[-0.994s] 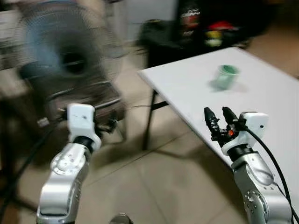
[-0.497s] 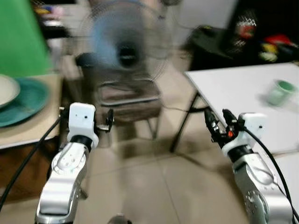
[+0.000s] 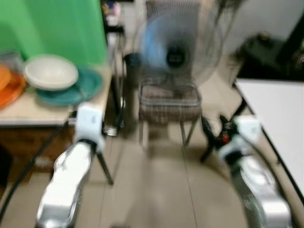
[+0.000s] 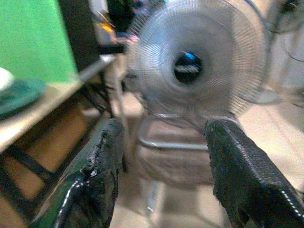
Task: Setting the table
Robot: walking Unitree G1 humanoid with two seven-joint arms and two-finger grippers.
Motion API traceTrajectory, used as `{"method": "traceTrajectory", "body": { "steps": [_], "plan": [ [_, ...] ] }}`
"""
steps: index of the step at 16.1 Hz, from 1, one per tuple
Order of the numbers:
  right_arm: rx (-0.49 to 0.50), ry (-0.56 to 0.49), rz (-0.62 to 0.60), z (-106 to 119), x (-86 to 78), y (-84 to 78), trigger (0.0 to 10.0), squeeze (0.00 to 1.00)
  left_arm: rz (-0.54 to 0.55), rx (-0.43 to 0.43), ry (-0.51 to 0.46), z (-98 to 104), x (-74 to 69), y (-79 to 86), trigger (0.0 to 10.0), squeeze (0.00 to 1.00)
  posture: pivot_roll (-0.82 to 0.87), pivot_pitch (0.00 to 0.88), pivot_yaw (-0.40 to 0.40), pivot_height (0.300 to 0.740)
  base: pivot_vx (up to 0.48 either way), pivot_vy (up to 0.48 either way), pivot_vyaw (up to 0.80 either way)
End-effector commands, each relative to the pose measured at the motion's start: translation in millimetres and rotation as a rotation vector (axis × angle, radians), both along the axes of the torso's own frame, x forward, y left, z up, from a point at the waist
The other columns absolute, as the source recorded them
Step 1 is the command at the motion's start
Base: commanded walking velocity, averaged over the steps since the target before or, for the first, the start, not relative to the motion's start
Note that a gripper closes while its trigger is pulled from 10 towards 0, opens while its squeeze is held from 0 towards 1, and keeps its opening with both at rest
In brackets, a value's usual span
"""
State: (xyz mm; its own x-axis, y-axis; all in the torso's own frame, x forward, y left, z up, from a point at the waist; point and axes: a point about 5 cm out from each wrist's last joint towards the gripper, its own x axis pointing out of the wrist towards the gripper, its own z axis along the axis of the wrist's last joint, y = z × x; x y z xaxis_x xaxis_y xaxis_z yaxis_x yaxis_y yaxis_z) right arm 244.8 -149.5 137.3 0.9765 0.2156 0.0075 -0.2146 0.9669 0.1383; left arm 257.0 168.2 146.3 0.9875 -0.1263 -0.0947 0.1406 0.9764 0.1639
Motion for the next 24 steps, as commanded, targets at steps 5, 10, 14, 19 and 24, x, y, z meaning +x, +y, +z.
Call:
{"method": "traceTrajectory", "body": {
  "steps": [5, 10, 14, 19, 24],
  "plan": [
    [-0.019, 0.002, 0.06, -3.7, 1.2, 4.4, 10.0, 0.0, -0.025, -0.006, -0.005, 5.0, -1.0, 0.4, 10.0, 0.0, 0.02, 0.014, -0.047, 0.74, 0.334, 0.0, 0.1],
    [-0.012, 0.015, 0.083, -5.0, 5.6, 7.0, 10.0, 0.0, -0.039, -0.008, -0.012, 8.6, 0.2, 2.2, 10.0, 0.0, 0.03, 0.007, -0.047, 0.74, 0.355, 0.0, 0.8],
    [0.024, 0.025, 0.081, -5.9, 9.1, 7.8, 10.0, 0.0, -0.058, 0.006, -0.02, 11.0, 0.8, 0.8, 10.0, 0.0, 0.03, 0.007, -0.049, 0.74, 0.354, 0.0, 0.0],
    [-0.045, 0.024, 0.14, -8.2, 8.3, 12.5, 10.0, 0.0, -0.067, 0.012, -0.019, 10.6, -1.1, 0.3, 10.0, 0.0, 0.04, 0.006, -0.061, 0.74, 0.354, 0.0, 0.16],
    [-0.024, 0.018, 0.119, -6.6, 13.4, 1.4, 10.0, 0.0, -0.103, 0.031, -0.014, 9.9, -2.9, -2.8, 10.0, 0.0, 0.04, 0.002, -0.063, 0.74, 0.355, 0.0, 0.32]
  ]
}}
